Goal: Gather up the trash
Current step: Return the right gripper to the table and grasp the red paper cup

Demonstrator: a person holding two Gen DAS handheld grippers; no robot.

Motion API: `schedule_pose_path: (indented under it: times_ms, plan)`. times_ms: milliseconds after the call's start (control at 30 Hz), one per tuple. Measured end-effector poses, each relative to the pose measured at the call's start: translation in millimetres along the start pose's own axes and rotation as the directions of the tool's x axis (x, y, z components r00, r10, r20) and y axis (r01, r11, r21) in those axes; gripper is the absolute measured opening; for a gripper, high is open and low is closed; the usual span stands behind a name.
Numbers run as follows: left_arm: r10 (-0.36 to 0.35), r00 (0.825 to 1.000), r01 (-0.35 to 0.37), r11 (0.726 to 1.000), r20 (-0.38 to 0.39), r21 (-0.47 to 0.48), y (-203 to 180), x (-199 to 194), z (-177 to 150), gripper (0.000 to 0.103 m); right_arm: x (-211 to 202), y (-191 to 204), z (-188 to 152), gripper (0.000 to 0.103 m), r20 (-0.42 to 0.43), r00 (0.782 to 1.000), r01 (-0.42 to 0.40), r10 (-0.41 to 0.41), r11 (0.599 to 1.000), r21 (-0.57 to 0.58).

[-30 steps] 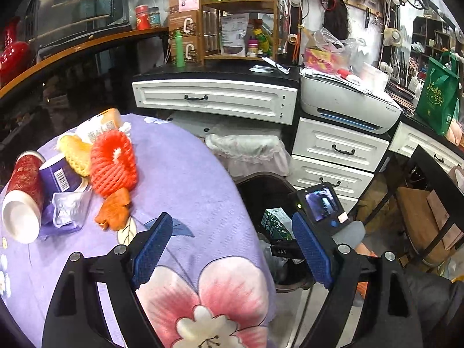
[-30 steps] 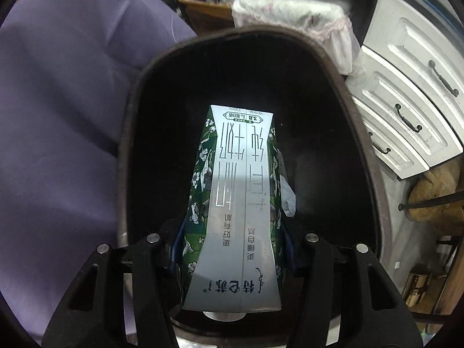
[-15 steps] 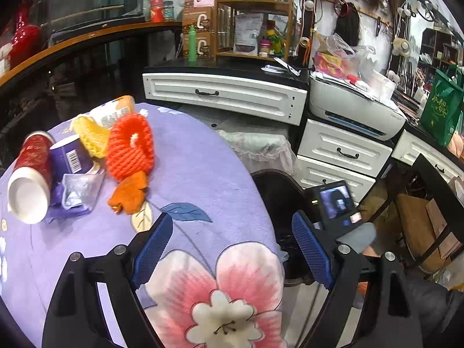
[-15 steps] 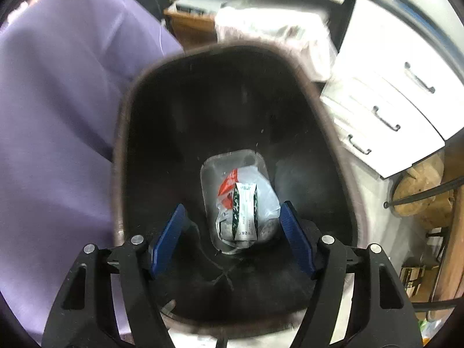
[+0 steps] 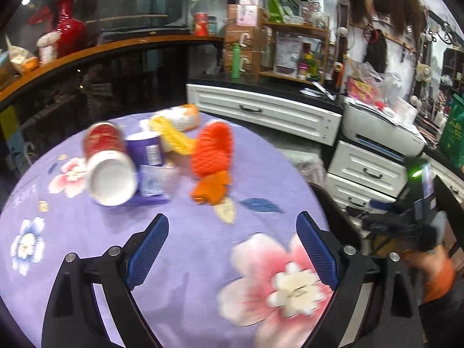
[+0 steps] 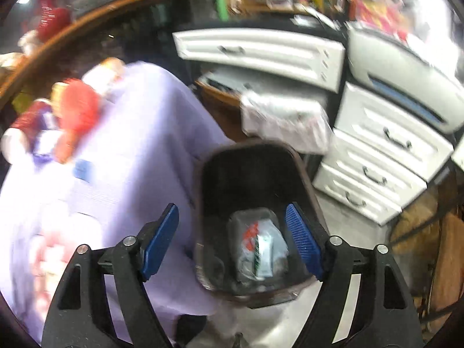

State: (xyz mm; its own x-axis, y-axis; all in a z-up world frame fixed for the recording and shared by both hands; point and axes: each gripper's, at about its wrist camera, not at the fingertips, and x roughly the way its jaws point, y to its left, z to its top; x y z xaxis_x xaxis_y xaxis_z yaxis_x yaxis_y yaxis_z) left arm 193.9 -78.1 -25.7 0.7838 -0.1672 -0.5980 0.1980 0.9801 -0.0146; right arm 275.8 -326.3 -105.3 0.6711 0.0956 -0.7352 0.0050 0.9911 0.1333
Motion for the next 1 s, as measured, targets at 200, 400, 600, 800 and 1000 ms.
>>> schedule_pose_path:
  times_ms: [200,400,600,800,1000]
  plan:
    - [0.095,0.995,-0.095,0.995,-0.006,-0.04,49.6,-11.9,-6.7,0.089,-31.9,51.7,21.0,0.083,0.057,0.989,-0.132,0.136,0.989,-0.073]
    - [0.163,0.986,-0.165,0.982,-0.026,-0.097,97.0,-21.9,-16.1,0.089,-34.3,110.8,36.5,0.083,0.025,0.966,-0.252,0.257,0.96,-0.123]
    - [0.237,0.971,-0.238,0.968,-0.025,-0.08,134.0,-30.6,-21.6,0.089,-46.3,189.6,59.3,0.083,-0.016,0.929,-0.361,0.371,0.892,-0.274]
    - [0.281,0.96,-0.281,0.954,-0.015,-0.099,168.3,-38.7,-21.0,0.089,-39.8,278.7,93.3,0.083,-0.128,0.885,-0.462,0.448,0.806,-0.371]
    - [0.301,0.954,-0.298,0.943,-0.004,-0.145,203.6,-46.8,-28.0,0.093,-3.7,354.9,133.0,0.084,-0.235,0.876,-0.482,0.421,0.781,-0.397]
